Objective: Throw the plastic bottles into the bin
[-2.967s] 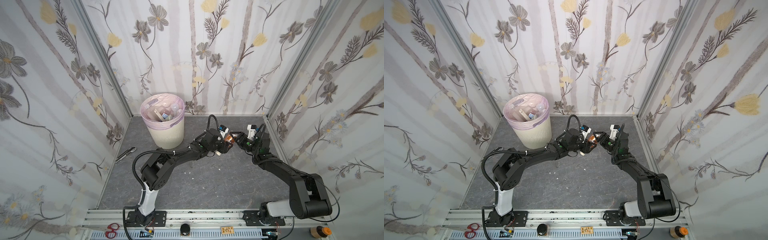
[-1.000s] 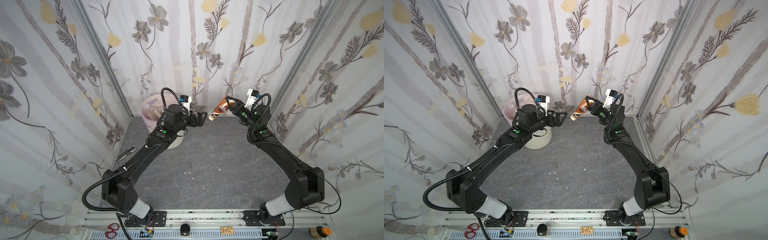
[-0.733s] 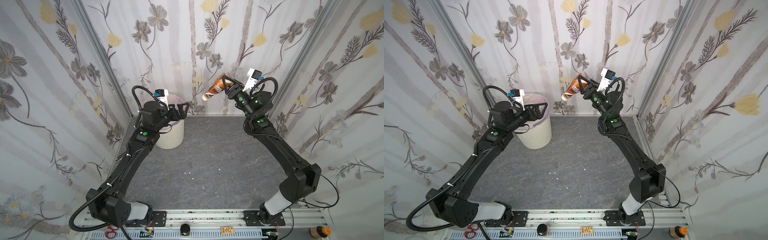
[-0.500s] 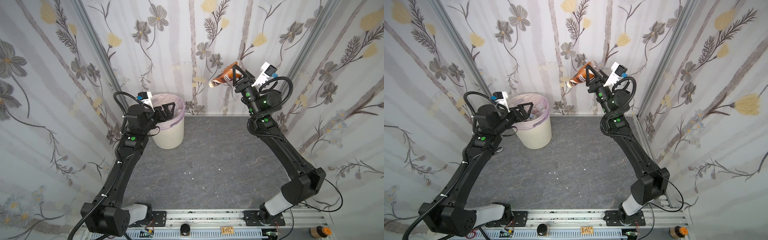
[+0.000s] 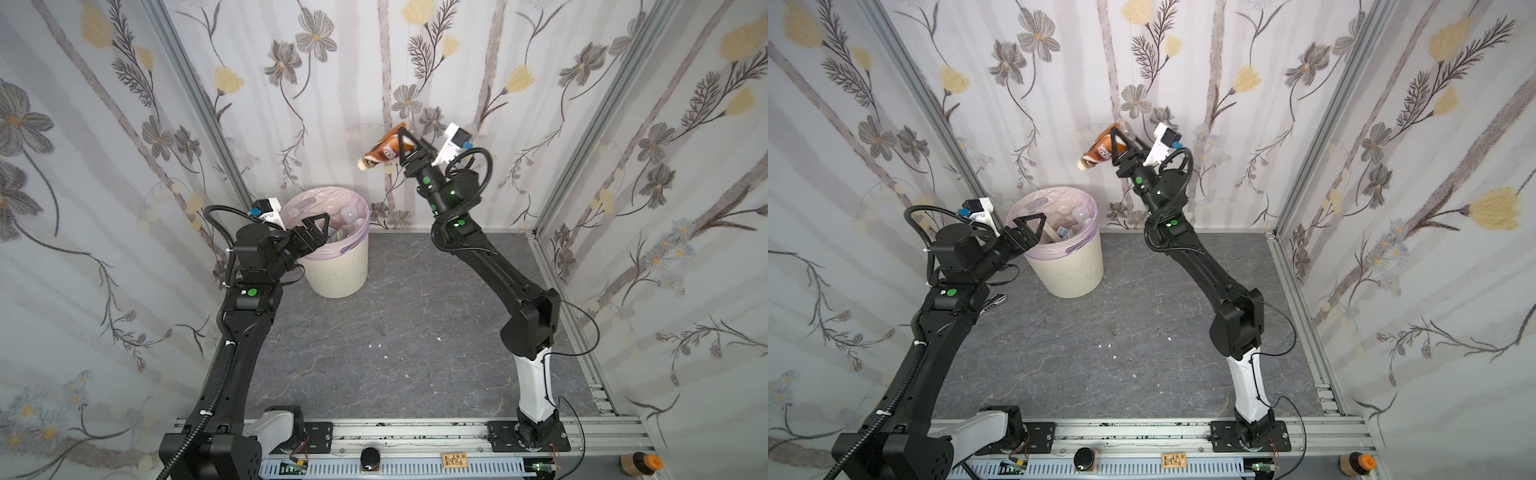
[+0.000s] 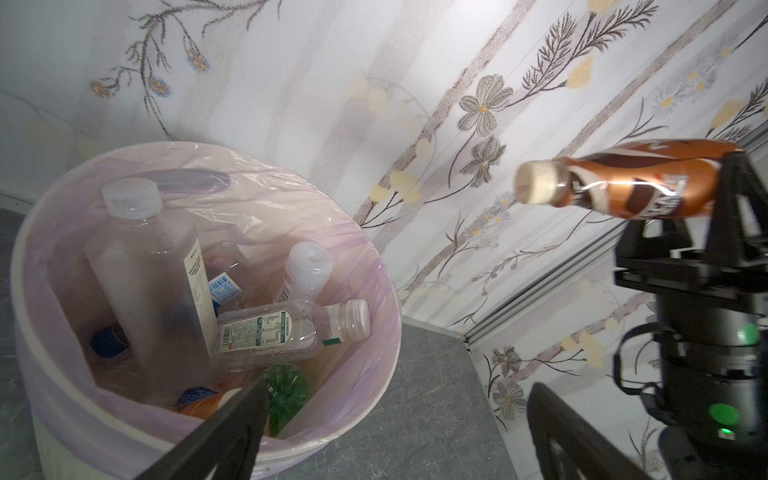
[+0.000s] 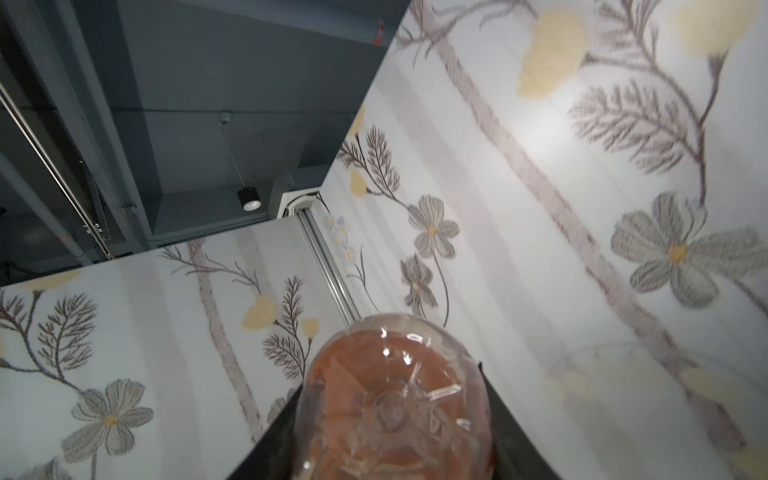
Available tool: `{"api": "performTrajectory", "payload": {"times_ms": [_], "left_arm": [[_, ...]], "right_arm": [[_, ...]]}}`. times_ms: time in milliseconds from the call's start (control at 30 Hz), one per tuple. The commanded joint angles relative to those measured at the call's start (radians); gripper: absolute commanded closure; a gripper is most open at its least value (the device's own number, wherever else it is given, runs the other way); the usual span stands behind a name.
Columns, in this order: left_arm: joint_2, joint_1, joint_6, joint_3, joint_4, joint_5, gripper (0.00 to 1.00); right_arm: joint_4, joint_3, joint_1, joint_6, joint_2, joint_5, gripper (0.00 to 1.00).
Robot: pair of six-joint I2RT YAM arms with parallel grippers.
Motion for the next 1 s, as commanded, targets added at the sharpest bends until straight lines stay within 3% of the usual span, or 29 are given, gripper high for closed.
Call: {"api": "performTrajectory", "payload": {"times_ms": [0,67,233,700,967], "left_arm": [[-0.008,0.0,-0.007,-0.012,0.015,-0.003,0.0],[-0.01,0.001,-0.006,-0.013,0.015,-0.004,0.0],[-0.015,0.001,-0.007,-0.012,0.016,-0.004,0.0],[-0.025,0.002,-0.001,0.008,0.013,-0.027,0.0],[-0.03,0.003,0.023,0.008,0.009,-0.029,0.0]], "right_arm": [[-0.151,0.188,0.039,0.058,0.141,-0.089,0.24],[-0.19,0.261,0.048,0.032,0.164,-0.086,0.01],[-0.266,0.25,0.034,-0.055,0.085,-0.043,0.0],[-0.303,0.003,-0.003,-0.062,-0.106,-0.065,0.0],[-0.268,-0.273,-0.031,-0.085,-0.248,-0.067,0.0]]}}
